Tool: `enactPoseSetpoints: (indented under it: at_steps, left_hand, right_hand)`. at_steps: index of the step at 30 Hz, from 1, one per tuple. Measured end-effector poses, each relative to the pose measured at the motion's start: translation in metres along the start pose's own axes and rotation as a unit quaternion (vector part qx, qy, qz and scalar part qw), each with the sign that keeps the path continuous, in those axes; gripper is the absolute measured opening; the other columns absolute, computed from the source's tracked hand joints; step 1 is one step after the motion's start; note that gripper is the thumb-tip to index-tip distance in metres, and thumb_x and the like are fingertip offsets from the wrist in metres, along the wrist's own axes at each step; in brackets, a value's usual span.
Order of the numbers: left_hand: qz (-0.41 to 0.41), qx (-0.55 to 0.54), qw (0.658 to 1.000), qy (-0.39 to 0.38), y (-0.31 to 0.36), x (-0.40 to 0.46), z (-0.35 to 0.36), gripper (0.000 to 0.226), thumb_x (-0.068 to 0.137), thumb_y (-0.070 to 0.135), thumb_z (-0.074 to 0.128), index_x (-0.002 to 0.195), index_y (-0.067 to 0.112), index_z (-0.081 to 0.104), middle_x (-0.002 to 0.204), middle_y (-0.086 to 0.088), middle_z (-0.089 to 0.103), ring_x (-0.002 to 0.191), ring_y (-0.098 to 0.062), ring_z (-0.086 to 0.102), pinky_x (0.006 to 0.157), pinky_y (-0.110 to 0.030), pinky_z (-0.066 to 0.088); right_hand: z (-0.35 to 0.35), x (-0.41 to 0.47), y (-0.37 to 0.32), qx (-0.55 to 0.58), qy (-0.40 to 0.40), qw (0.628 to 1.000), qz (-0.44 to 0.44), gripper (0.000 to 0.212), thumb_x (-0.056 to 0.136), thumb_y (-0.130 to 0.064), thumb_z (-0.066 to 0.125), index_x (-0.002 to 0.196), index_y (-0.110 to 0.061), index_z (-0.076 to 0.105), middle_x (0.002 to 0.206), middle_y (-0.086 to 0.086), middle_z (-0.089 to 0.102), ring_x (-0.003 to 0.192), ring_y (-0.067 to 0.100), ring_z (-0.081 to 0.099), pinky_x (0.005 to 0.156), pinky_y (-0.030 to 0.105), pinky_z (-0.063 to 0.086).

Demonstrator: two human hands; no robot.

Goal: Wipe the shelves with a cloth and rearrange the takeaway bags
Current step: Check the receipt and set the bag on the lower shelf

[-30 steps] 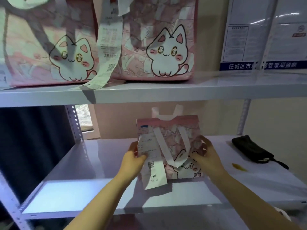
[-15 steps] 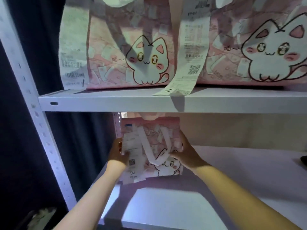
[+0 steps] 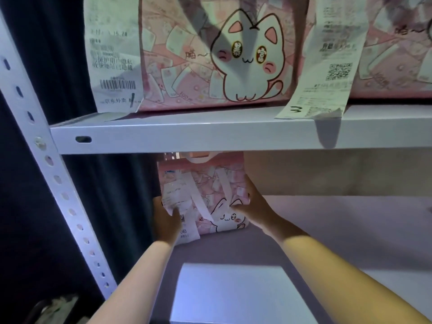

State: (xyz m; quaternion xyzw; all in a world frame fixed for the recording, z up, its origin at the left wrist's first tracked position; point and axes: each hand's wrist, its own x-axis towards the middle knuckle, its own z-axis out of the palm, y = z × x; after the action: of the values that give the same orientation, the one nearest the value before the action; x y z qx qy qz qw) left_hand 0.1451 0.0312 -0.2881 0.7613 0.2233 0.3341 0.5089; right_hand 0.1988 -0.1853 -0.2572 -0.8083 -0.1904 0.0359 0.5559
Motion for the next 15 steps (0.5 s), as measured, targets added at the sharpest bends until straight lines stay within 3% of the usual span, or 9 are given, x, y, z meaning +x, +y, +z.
enactPoseSetpoints:
  at_steps: [1,4,6,8,11,13,15]
  left_hand:
    - [-0.006,0.001,1.0,-0.001,-0.003,-0.001,0.001,0.035,0.088,0.002,0.06,0.12,0.007,0.045,0.125,-0.016,0.057,0.113,-0.036,0.057,0.09,-0.038,0.048]
    - [-0.007,0.075,0.997,0.003,-0.003,-0.011,-0.001,0.076,0.086,0.01,0.068,0.147,0.003,0.025,0.154,-0.015,0.027,0.142,-0.03,0.026,0.111,-0.032,0.025]
    - [0.017,0.133,0.991,0.008,-0.002,-0.022,-0.002,0.092,0.084,0.015,0.071,0.151,0.004,0.009,0.16,-0.013,0.006,0.148,-0.026,0.005,0.118,-0.033,0.008]
    - [0.048,0.151,0.987,0.003,0.0,-0.037,-0.002,0.095,0.082,0.014,0.072,0.151,0.005,0.008,0.16,-0.012,0.004,0.148,-0.026,0.003,0.12,-0.037,0.01]
    - [0.171,0.165,0.971,-0.008,0.006,-0.068,0.002,0.092,0.078,0.011,0.074,0.151,0.008,0.018,0.159,-0.013,0.013,0.146,-0.028,0.012,0.116,-0.046,0.024]
    - [0.214,0.147,0.964,-0.047,0.018,-0.091,0.008,0.087,0.078,0.009,0.072,0.15,0.013,0.023,0.158,-0.006,0.013,0.145,-0.025,0.015,0.115,-0.04,0.027]
    - [0.229,0.143,0.958,-0.092,0.036,-0.115,0.019,0.083,0.08,0.01,0.069,0.149,0.021,0.025,0.158,0.001,0.011,0.145,-0.019,0.01,0.113,-0.028,0.02]
  right_hand:
    - [0.001,0.001,0.002,-0.009,-0.002,1.0,0.0,0.099,0.08,-0.01,0.07,0.151,-0.036,0.007,0.156,-0.008,0.023,0.103,0.006,0.057,0.07,0.013,0.051]
    - [0.001,-0.005,0.008,-0.055,-0.001,0.998,0.005,0.097,0.081,-0.017,0.068,0.152,-0.036,0.004,0.157,-0.007,0.023,0.134,0.016,0.039,0.091,0.019,0.037]
    - [-0.002,-0.015,0.011,-0.101,-0.005,0.995,-0.013,0.094,0.084,-0.018,0.066,0.152,-0.033,0.003,0.157,-0.009,0.02,0.142,0.013,0.027,0.099,0.019,0.027]
    - [-0.009,-0.03,0.015,-0.129,-0.02,0.991,-0.03,0.089,0.087,-0.021,0.064,0.152,-0.031,0.004,0.157,-0.012,0.019,0.143,0.009,0.021,0.102,0.015,0.02]
    - [-0.026,-0.054,0.023,-0.16,-0.023,0.987,-0.008,0.083,0.09,-0.027,0.063,0.152,-0.034,0.007,0.155,-0.015,0.021,0.142,0.01,0.024,0.102,0.015,0.021]
    - [-0.041,-0.071,0.03,-0.171,-0.009,0.985,0.009,0.083,0.089,-0.029,0.065,0.151,-0.037,0.011,0.154,-0.014,0.025,0.139,0.013,0.031,0.101,0.017,0.027]
    - [-0.06,-0.09,0.039,-0.185,0.011,0.983,0.009,0.081,0.087,-0.03,0.067,0.15,-0.039,0.017,0.151,-0.013,0.032,0.135,0.015,0.037,0.101,0.02,0.034]
